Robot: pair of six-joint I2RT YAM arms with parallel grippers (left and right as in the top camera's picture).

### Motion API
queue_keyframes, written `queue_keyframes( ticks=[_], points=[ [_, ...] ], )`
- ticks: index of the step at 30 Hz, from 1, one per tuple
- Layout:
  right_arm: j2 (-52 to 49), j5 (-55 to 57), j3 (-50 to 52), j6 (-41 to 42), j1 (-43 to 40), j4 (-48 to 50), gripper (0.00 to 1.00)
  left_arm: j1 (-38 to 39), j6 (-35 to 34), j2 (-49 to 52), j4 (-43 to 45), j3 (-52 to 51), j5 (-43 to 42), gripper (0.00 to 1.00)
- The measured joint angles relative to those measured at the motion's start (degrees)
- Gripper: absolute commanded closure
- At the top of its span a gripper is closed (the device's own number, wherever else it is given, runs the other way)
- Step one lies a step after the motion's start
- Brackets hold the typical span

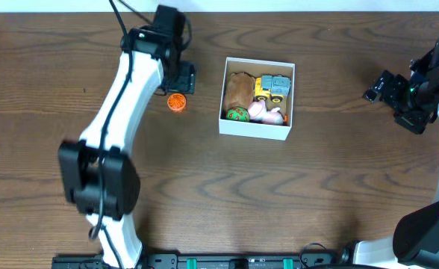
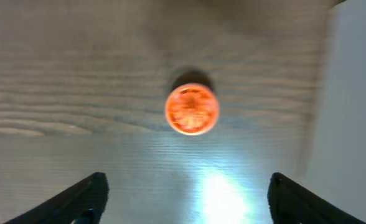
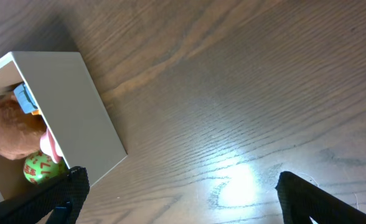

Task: Pack container
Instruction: 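Move the left gripper to the orange round toy and grasp it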

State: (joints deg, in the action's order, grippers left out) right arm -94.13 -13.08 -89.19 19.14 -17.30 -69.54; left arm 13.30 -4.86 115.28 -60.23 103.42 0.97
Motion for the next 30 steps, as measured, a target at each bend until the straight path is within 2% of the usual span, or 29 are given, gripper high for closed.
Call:
queue_keyframes(
  ticks=[17,30],
  points=[
    [0.0,0.0,0.0,0.0,0.0,0.0,0.01,-1.1,0.0,12.5,2.8,-0.3,-2.8,0.14],
    [0.0,0.0,0.0,0.0,0.0,-0.3,0.01,-1.1,0.4,15.2,7.1,-0.3,-3.2,0.15]
  ],
)
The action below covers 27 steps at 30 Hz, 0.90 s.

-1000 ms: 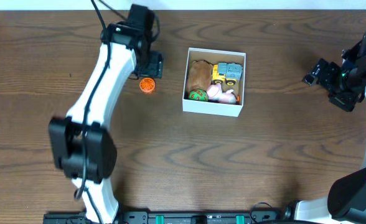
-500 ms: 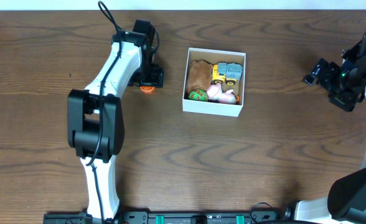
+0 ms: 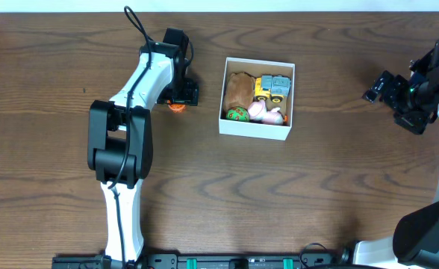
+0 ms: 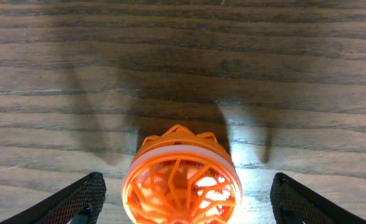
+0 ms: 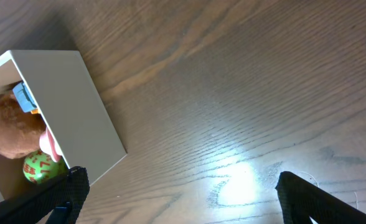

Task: Pack container
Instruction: 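Move the left gripper to the orange round toy and grasp it, then carry the orange toy into the box and release it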

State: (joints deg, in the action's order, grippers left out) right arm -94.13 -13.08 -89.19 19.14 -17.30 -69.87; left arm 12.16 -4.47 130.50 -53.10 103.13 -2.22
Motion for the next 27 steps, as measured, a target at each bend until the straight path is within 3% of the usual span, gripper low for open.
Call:
queue_keyframes(
  ticks=[15,27],
  points=[
    [0.0,0.0,0.0,0.0,0.0,-0.1,0.01,0.0,0.4,1.3,0.6,0.0,-0.4,0.40],
    [0.0,0.0,0.0,0.0,0.0,-0.1,0.01,0.0,0.4,1.3,0.3,0.0,-0.4,0.50]
  ],
)
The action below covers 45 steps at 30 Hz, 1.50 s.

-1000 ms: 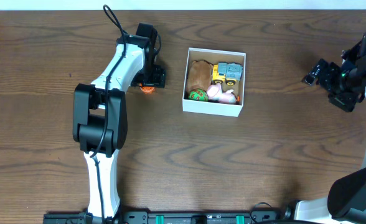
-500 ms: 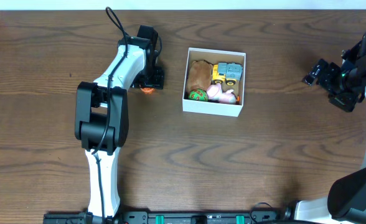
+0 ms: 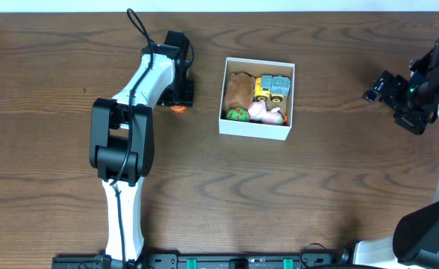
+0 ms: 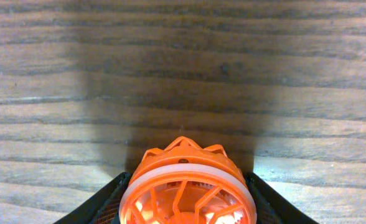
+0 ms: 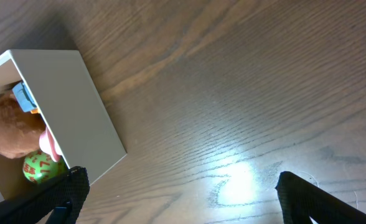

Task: Pack container
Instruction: 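Carry the orange toy into the box and release it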

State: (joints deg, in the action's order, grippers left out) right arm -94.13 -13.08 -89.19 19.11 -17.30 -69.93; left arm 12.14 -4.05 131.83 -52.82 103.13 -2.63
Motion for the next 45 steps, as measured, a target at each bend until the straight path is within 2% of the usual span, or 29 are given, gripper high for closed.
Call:
queue_keyframes(
  ticks=[4,9,15,20,24,33,42,45],
  points=[
    [0.0,0.0,0.0,0.0,0.0,0.0,0.01,0.0,0.3,-0.2,-1.8,0.0,0.0,0.51],
    [0.0,0.0,0.0,0.0,0.0,0.0,0.01,0.0,1.2,-1.9,-5.2,1.0,0.0,0.58],
    [0.0,0.0,0.0,0.0,0.0,0.1,0.01,1.2,1.3,-13.1,-7.9,2.3,0.0,0.58],
    [0.0,0.0,0.0,0.0,0.0,0.0,0.01,7.0,1.3,-23.8,-7.6,3.7,0.0,0.61],
    [0.0,0.0,0.0,0.0,0.0,0.0,0.01,13.7,1.3,-27.1,-4.4,4.2,0.0,0.62],
    [0.0,0.0,0.0,0.0,0.0,-0.2,0.01,24.5,1.3,-20.8,5.0,4.2,0.0,0.62],
    [0.0,0.0,0.0,0.0,0.0,-0.3,0.01,26.3,1.3,-9.2,6.9,4.1,0.0,0.60],
    [0.0,0.0,0.0,0.0,0.0,-0.4,0.01,26.1,1.4,-7.2,8.1,3.9,0.0,0.46]
  ],
)
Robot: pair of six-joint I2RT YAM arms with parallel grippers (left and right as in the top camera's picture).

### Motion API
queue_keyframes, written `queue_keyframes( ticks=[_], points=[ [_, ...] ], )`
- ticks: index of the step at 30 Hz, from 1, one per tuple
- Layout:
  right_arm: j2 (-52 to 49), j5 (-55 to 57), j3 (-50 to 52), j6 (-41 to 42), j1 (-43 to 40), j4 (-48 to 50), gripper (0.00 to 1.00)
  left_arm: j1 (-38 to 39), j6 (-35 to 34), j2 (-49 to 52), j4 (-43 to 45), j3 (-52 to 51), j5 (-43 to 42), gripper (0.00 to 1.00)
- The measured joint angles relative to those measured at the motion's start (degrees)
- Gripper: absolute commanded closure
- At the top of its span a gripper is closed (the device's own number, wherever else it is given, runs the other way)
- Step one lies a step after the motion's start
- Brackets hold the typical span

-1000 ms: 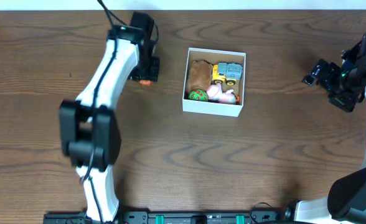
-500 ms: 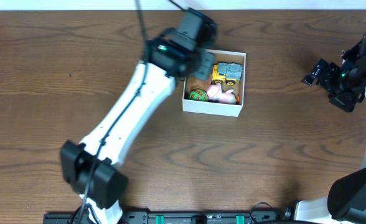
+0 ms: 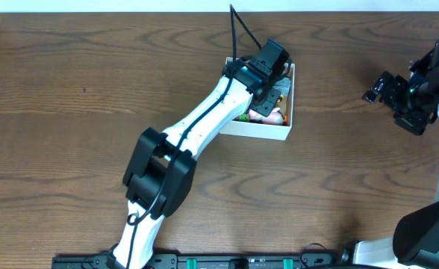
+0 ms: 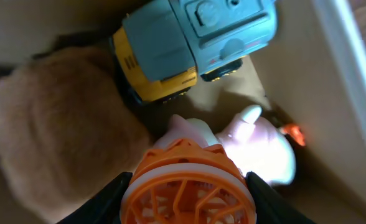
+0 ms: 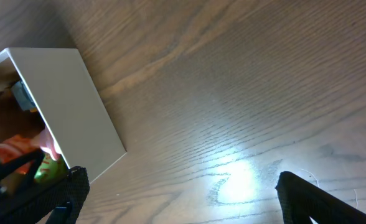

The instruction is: Pack container

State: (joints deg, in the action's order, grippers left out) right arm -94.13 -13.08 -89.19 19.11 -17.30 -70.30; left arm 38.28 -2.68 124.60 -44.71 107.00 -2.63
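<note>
My left gripper is shut on an orange lattice ball and holds it inside the white box, just above the toys. Under it lie a brown plush, a yellow and blue toy truck and a pink toy. In the overhead view the left arm reaches over the box and its gripper covers most of the contents. My right gripper stands open over bare wood at the far right, with the box wall to its left.
The wooden table spreads around the box. The left arm runs diagonally from the front left up to the box. The right arm stays near the right edge.
My left gripper, shut on the orange ball, was on the table left of the box. Now it holds the ball inside the box over the toys. The right gripper has not moved.
First my left gripper hung open above the orange ball on the table left of the box. Then it was down with its fingers either side of the ball. Then it was shut on the ball, and now the ball is over the box's contents.
</note>
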Motion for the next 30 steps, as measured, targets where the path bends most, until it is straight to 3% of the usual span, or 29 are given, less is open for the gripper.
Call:
queue_keyframes(
  ticks=[2,6,13,21,27,30],
  points=[
    [0.0,0.0,0.0,0.0,0.0,0.0,0.01,0.0,0.1,0.2,0.3,-0.2,0.0,0.34],
    [0.0,0.0,0.0,0.0,0.0,0.0,0.01,0.0,1.0,0.1,0.5,-0.2,0.0,0.19],
    [0.0,0.0,0.0,-0.3,0.0,0.1,0.01,-0.2,1.2,-4.3,-0.8,-0.5,0.7,0.18],
    [0.0,0.0,0.0,-2.2,0.0,0.2,0.01,-2.3,1.2,-24.7,-7.0,-0.5,9.3,0.17],
    [0.0,-2.4,0.0,-6.4,0.0,1.9,0.05,-11.0,0.7,-35.5,-15.7,-0.4,12.1,0.16],
    [0.6,-5.7,0.1,-10.4,0.0,3.9,0.01,-16.4,0.3,-38.8,-20.6,-0.4,12.6,0.16]
  ],
)
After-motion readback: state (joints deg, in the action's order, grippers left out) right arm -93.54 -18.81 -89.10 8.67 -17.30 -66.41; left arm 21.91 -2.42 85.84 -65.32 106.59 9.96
